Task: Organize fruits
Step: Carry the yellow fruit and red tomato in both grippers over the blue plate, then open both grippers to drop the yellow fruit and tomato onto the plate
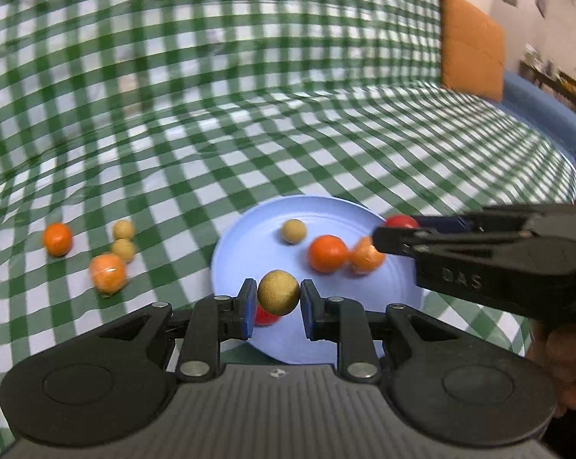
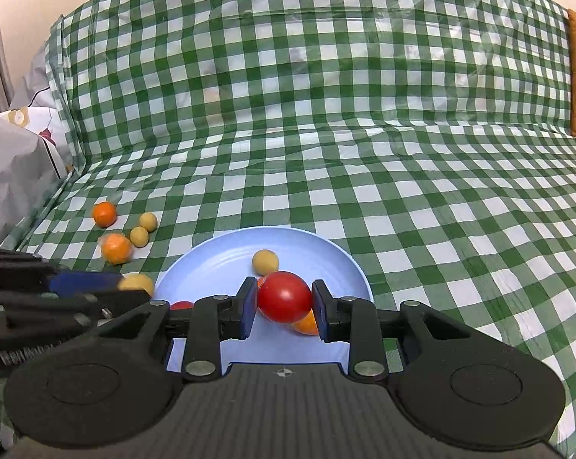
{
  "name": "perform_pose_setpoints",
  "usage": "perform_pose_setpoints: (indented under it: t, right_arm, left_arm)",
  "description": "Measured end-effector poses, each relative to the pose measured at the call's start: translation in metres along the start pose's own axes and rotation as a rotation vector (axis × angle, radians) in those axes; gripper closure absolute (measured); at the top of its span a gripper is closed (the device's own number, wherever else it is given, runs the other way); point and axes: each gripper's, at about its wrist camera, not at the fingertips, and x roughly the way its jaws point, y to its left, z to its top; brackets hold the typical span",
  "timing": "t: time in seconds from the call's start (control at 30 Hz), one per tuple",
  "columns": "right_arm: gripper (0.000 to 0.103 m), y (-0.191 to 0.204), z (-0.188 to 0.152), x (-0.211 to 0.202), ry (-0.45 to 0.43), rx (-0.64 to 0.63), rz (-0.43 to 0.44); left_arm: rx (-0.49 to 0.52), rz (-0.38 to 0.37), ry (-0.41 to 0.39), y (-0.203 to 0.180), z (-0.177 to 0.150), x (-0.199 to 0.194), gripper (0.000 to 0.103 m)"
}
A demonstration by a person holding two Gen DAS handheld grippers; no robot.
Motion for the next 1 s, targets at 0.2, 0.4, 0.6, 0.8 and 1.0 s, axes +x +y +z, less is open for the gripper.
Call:
perform_pose_setpoints:
  t: [0.2,0.4,0.6,0.8,1.0]
  right_arm:
    - [0.071,-0.001,0.0,0.001,0.005,-0.002,0.0]
    - [0.071,0.0,-0.001,0.002,0.008,-0.006,0.002]
    - [0.071,-0.001,0.0,0.003,0.01,-0.016,0.009]
    - [0.071,-0.001,0.0,0.003,0.01,-0.019,0.011]
    - [0.071,0.0,0.0,0.003,0.011,-0.026,0.015]
  left_arm:
    - [0.044,-0.011,0.012,-0.011,-0.003,0.008,0.077]
    - [0.048,-0.014,0.012,-0.015,-0.002,0.01,0.077]
    - [0.048,-0.016,0.011,-0.015,-0.002,0.01,0.077]
    - [0.047,-0.016,0.008,-0.016,0.0,0.01,0.077]
    - [0.046,-0.017,0.007,-0.016,0.0,0.009,0.077]
